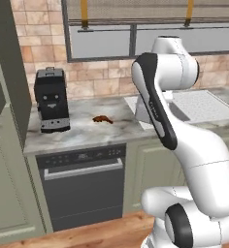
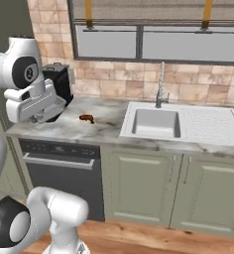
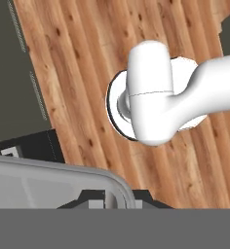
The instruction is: Retrieve the tupperware from the cabinet, then place the raw meat into the tupperware to avoid contamination.
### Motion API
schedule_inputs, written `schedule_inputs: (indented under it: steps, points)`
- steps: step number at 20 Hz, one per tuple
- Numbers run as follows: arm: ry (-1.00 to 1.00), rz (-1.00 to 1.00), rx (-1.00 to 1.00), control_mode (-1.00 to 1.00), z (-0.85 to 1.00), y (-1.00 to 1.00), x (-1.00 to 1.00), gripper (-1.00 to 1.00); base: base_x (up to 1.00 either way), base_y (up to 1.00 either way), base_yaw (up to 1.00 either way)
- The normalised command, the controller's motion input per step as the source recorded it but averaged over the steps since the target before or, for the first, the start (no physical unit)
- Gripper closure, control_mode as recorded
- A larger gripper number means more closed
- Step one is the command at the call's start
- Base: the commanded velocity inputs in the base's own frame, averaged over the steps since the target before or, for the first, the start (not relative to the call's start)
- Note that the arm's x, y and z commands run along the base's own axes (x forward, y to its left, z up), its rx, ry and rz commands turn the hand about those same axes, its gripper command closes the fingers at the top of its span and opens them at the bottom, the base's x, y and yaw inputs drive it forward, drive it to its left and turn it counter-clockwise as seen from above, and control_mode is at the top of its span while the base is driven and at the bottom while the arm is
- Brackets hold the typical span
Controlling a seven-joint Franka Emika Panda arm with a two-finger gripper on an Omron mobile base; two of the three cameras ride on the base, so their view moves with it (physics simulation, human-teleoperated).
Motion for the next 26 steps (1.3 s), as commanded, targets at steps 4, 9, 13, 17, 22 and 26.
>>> schedule_inputs:
  steps: [4,9,13,17,22,26]
  points:
    - [0.00,0.00,0.00,1.00,0.00,0.00,0.00,1.00,0.76,-0.33,0.12]
    - [0.00,0.00,0.00,1.00,0.00,0.00,0.00,1.00,0.61,-0.13,0.10]
    - [0.00,0.00,0.00,1.00,0.00,0.00,0.00,1.00,0.48,-0.01,0.06]
    - [0.00,0.00,0.00,1.00,0.00,0.00,0.00,1.00,0.60,-0.08,0.07]
    - [0.00,0.00,0.00,1.00,0.00,0.00,0.00,1.00,0.31,-0.04,0.03]
    - [0.00,0.00,0.00,1.00,0.00,0.00,0.00,1.00,0.01,0.00,0.00]
